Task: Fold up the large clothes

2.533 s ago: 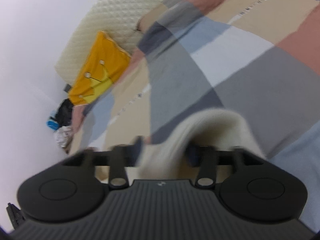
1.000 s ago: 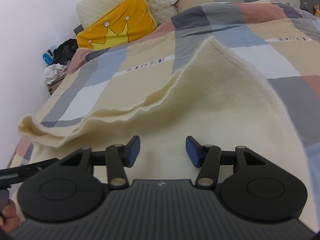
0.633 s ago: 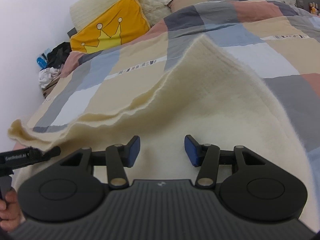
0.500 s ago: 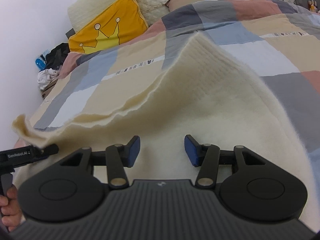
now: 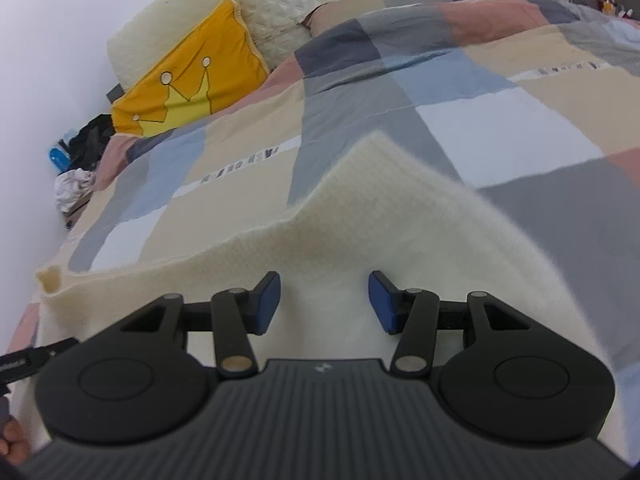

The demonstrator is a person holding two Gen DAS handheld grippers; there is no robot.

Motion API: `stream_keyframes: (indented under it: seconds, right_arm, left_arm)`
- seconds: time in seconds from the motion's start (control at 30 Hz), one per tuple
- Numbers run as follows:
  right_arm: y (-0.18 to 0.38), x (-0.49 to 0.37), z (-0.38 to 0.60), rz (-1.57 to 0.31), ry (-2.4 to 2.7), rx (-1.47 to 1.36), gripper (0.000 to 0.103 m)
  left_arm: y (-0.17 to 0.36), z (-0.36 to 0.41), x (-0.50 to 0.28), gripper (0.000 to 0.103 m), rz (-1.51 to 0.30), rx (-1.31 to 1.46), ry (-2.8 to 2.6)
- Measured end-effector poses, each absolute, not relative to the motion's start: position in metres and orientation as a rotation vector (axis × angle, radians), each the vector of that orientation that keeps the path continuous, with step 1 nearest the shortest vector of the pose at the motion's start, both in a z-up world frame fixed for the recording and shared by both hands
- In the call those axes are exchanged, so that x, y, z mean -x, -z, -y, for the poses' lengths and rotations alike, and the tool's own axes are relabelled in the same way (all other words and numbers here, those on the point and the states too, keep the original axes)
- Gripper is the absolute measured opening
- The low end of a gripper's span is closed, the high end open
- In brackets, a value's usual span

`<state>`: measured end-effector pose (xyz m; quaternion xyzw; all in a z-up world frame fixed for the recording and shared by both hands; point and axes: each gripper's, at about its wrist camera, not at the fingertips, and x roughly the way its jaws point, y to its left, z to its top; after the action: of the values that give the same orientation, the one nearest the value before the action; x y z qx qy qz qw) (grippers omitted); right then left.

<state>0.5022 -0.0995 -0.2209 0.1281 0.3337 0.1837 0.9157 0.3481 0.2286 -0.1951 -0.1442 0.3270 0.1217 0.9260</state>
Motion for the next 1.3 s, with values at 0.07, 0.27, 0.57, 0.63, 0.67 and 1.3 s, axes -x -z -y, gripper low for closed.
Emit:
stream_keyframes:
  seconds: [0.07,0.27,0.57,0.63,0.67,1.3]
  right_arm:
    - [0.222,-0.512,0.096,-0.702,-0.357,-0.238,0.052]
    - [0.233,-0.521,0.094,-0.759,-0.367,-0.243,0.052]
    - [0.213,-0.495,0.095,-0.679,-0.321,-0.2,0.053]
    - [0.208,-0.488,0.095,-0.669,-0.328,-0.191,0.053]
    - [0.206,-0.483,0.097,-0.665,-0.333,-0.196,0.053]
    - [0.148,-0.349,0.11,-0.528,-0.498,-0.091,0.053]
  left_arm:
    - [0.195,-0.228,-0.356,0.057,-0.68,0.273,-0.25]
    - [0.204,-0.23,-0.365,0.057,-0.723,0.287,-0.238]
    - [0.184,-0.206,-0.354,0.057,-0.744,0.214,-0.221]
    - [0.176,-0.198,-0.345,0.057,-0.73,0.202,-0.222]
    - [0.172,-0.194,-0.34,0.057,-0.721,0.198,-0.223]
    - [0.119,-0.112,-0.208,0.057,-0.61,0.11,-0.156]
